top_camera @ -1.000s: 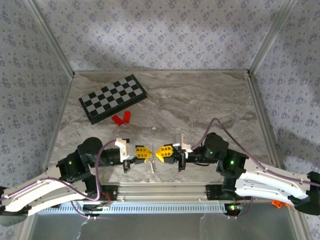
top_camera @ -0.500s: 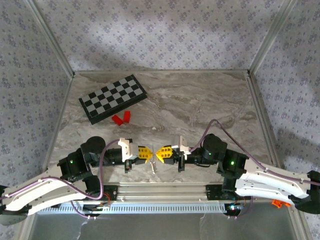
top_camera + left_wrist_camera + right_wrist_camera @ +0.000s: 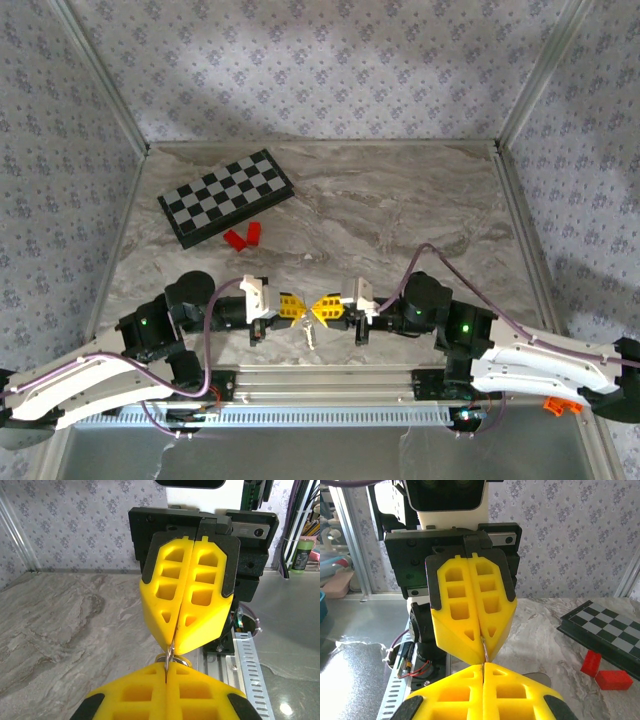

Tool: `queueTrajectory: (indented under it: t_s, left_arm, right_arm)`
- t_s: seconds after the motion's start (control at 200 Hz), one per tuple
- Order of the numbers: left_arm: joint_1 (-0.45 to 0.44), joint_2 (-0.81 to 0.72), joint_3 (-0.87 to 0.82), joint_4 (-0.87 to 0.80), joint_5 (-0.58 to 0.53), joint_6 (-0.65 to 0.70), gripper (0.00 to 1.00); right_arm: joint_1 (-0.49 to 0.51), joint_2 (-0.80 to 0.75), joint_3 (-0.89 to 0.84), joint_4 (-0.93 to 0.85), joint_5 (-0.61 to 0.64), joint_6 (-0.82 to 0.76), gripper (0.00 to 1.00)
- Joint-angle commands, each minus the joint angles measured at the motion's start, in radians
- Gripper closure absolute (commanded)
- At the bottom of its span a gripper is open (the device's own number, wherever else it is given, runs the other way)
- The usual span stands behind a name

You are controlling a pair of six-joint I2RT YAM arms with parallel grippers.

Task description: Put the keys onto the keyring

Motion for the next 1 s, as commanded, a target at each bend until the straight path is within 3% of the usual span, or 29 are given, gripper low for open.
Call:
queueTrajectory:
  t_s: [0.0, 0.995]
  left_arm:
    - [-0.010, 0.017, 0.047, 0.055, -0.010, 0.010, 1.00]
    - [-0.011, -0.014, 0.008, 0.100, -0.057, -0.013, 1.00]
  right_arm:
    - [0.024, 0.006, 0.032, -0.006, -0.003, -0.038, 1.00]
    - [0.117, -0.028, -0.029, 0.032, 0.162, -0.138, 1.00]
